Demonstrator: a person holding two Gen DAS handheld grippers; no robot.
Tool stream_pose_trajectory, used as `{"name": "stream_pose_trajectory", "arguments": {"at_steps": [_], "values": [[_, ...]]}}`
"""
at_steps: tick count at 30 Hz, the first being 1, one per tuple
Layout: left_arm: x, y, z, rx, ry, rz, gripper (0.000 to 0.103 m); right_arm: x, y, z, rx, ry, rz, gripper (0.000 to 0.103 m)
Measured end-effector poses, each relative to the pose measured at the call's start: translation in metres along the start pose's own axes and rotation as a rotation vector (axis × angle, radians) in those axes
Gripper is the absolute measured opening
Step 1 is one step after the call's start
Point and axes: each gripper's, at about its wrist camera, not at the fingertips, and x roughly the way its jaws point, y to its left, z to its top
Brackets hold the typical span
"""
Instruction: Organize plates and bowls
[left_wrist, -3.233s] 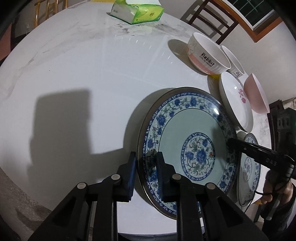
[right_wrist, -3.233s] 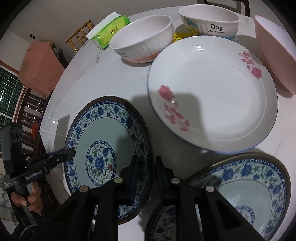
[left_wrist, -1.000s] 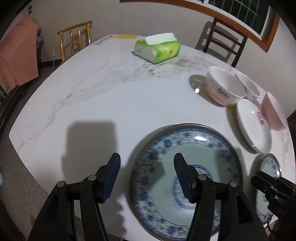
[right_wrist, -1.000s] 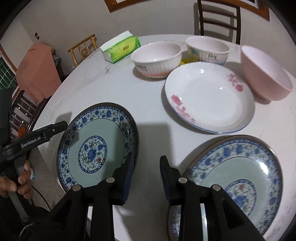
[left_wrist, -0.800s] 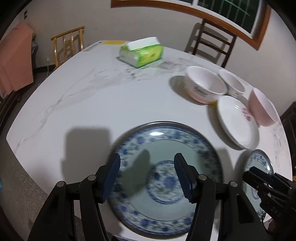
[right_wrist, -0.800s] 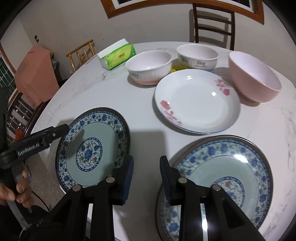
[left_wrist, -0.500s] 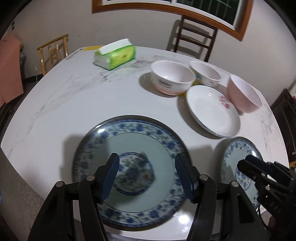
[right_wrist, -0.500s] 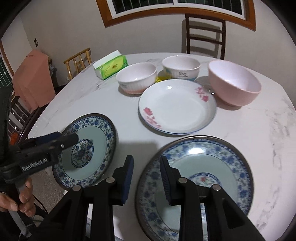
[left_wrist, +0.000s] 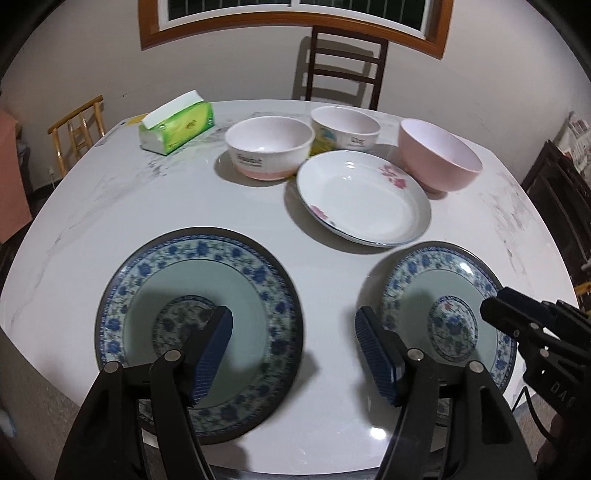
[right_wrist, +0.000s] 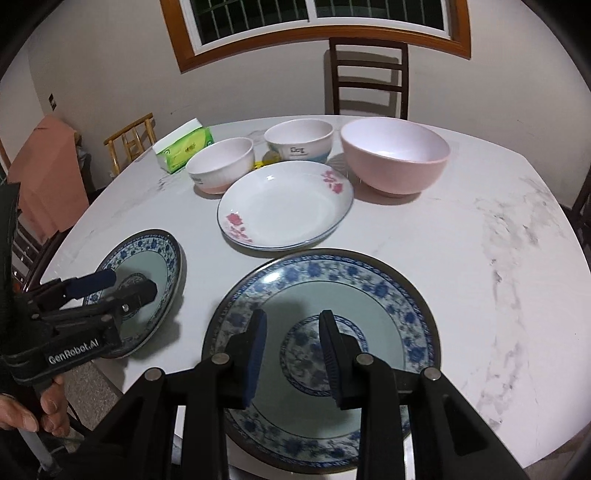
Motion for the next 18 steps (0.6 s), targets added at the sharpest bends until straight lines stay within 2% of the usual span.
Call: {"name": "stream_pose_trajectory", "arguments": {"at_steps": [13, 18], "values": [[0.006, -0.024, -0.007, 0.035, 0.011, 0.018, 0.066, -0.009, -0.030, -0.008, 0.031, -0.012, -0.015, 0.030], [0.007, -0.033, -0.009, 0.057, 0.009, 0.013, 0.072, -0.010, -0.044, -0.011, 0.056, -0.002, -0.006, 0.030]]}}
